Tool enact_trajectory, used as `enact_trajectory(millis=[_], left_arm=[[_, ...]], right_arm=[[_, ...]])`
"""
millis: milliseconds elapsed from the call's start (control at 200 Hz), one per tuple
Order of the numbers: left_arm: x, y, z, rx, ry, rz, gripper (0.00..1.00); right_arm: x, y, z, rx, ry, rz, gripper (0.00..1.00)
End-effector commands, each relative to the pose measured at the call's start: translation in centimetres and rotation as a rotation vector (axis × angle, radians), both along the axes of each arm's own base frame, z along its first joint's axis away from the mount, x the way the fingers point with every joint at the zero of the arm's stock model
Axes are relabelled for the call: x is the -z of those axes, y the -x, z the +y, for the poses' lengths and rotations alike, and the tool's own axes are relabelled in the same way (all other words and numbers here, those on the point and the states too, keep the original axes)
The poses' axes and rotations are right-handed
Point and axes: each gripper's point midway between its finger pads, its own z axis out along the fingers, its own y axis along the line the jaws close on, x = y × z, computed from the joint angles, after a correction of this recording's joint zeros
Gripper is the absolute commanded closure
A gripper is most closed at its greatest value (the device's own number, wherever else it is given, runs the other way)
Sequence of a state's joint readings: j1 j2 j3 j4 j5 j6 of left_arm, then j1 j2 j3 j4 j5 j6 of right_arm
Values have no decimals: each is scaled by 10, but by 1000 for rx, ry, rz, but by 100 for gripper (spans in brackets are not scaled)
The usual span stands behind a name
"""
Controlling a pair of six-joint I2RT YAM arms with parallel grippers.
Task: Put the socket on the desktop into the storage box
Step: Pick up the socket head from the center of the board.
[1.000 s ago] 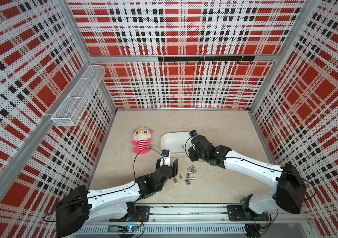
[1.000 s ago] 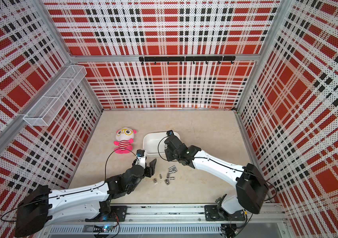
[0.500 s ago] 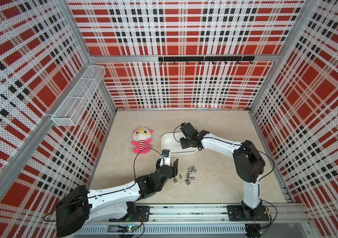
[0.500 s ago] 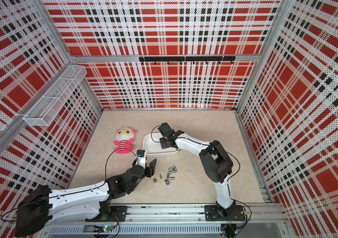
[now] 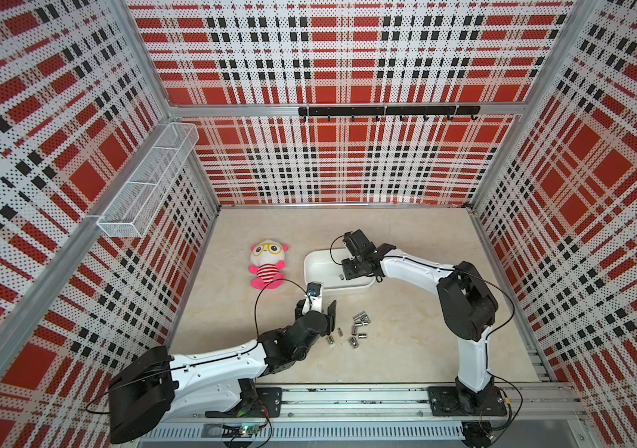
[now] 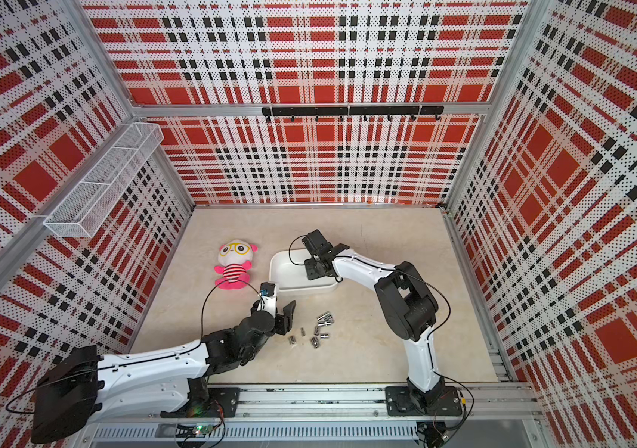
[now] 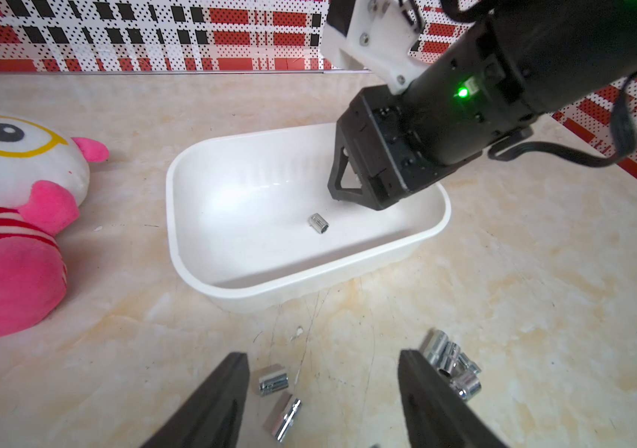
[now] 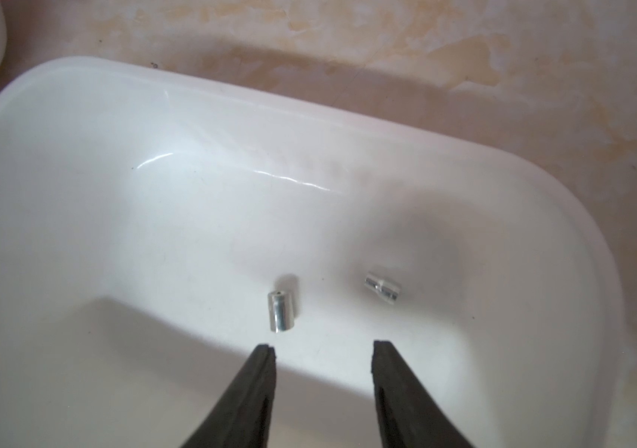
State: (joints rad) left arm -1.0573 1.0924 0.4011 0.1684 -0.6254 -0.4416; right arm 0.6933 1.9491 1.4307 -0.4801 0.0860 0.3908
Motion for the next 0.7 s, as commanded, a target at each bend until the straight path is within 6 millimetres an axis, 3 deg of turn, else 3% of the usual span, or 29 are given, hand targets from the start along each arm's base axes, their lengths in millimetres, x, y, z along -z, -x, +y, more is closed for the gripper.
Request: enact_trajectory(millis=[0,80,215,391,456,551,696], left_arm=[[-7,-1,-8,15,9,-5,33],[-5,-1,-10,23,3,-8,33],[3,-1,-19,53,-14,21,33],[9,2,-31,109,-34,38,33],[11,3,-35,127,-38,44,33],[11,4,-40,149,-40,48,33],[13,9,-42,157,-49,48,34]], right_arm=[[-42,14,-18,-3,-31,-74,53],[-54,33,-34,-6,-37,-100,53],[-55,72,-56,-18,-71,-119,53],[-27,127,-81,-37,-61,-129,53],[-18,143,-81,-51,-86,-124,54],[-10,155,-78,-68,-91,-124,54],[4,157,-71,-76,-86,-102,57]])
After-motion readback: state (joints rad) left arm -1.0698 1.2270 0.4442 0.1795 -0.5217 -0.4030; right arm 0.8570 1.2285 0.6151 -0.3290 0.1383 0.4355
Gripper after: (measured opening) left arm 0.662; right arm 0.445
